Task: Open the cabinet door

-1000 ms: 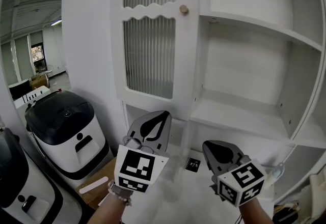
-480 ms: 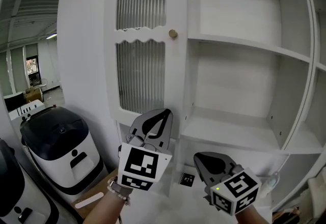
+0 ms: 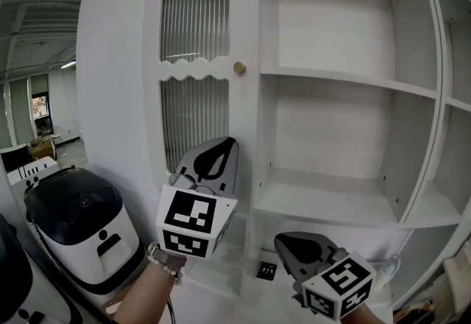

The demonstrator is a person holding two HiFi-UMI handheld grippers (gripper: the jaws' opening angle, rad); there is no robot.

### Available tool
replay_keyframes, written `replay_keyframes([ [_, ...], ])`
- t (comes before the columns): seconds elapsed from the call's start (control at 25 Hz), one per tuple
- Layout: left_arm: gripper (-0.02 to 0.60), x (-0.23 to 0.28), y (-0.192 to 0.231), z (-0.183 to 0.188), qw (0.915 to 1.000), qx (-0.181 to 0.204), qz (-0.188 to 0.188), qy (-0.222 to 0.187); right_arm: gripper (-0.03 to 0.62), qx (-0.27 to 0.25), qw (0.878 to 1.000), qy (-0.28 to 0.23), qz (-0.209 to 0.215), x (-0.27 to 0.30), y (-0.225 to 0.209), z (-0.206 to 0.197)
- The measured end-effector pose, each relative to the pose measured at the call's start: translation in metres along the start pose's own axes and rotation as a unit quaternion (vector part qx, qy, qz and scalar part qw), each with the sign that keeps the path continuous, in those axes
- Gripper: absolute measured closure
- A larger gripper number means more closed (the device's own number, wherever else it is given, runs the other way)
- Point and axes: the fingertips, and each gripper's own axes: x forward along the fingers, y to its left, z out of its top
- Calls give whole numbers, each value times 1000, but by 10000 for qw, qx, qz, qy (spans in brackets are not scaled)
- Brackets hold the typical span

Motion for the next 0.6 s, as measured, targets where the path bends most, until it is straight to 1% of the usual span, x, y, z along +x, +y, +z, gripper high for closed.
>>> replay_keyframes([
  [0.16, 583, 11, 9, 10, 9999, 69, 94, -86, 592, -129, 9996, -231, -21, 0, -3, 3],
  [0.28, 583, 20, 14, 18, 9997, 61, 147, -211, 592, -142, 9997, -218, -30, -3, -2, 4],
  [0.4, 583, 29, 15, 28, 9994, 155, 135, -292, 592, -118, 9998, -177, -40, -5, -1, 3],
  [0.44, 561, 32, 15, 31, 9993, 168, 113, -307, 592, -112, 9998, -172, -41, -5, -1, 3],
  [0.6, 549, 44, 18, 41, 9989, 271, 133, -367, 592, -118, 9997, -199, -40, -5, -1, 5],
])
